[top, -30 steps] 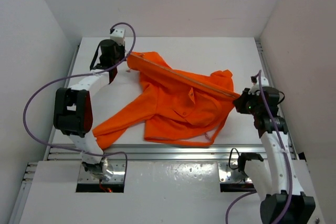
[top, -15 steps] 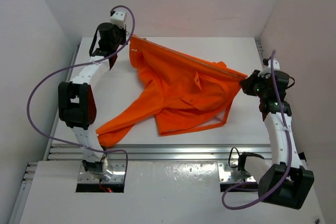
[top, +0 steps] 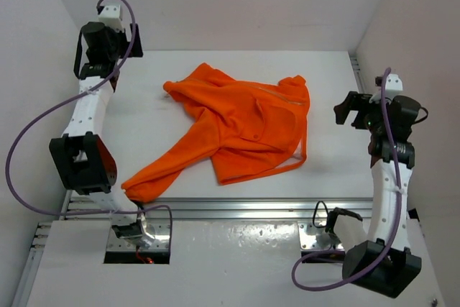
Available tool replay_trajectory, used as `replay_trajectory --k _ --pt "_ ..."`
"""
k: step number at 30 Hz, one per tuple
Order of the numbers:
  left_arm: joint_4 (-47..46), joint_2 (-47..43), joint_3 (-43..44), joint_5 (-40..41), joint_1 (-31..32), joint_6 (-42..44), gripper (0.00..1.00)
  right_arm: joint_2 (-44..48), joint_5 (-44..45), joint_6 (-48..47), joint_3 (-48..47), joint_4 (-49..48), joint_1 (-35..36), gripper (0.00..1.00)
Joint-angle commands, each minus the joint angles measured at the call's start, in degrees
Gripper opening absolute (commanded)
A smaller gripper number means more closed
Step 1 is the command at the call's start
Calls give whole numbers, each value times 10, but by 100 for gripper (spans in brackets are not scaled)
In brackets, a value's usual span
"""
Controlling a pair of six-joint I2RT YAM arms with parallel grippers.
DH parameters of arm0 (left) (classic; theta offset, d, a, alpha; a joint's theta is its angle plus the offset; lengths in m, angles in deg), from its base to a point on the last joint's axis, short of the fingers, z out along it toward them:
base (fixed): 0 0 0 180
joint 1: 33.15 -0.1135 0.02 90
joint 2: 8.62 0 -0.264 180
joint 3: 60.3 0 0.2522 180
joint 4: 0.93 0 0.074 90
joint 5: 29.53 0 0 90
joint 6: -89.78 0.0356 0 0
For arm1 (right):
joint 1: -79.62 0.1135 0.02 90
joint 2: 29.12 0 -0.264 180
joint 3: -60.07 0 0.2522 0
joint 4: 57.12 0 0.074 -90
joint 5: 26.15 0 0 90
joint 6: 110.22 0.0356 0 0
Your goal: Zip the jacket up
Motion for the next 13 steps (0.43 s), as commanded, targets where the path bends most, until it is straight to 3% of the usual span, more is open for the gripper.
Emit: replay_trajectory --k 1,6,13 --pt "120 -29 44 -25 -7 0 100 -33 -50 -81 -52 87 -22 100" --pt "140 -57 -6 -20 -49 15 100 -82 -84 -190 -41 114 -57 100" --pt "135 -57 -29 -47 -86 21 100 -156 -104 -199 -55 93 -95 100"
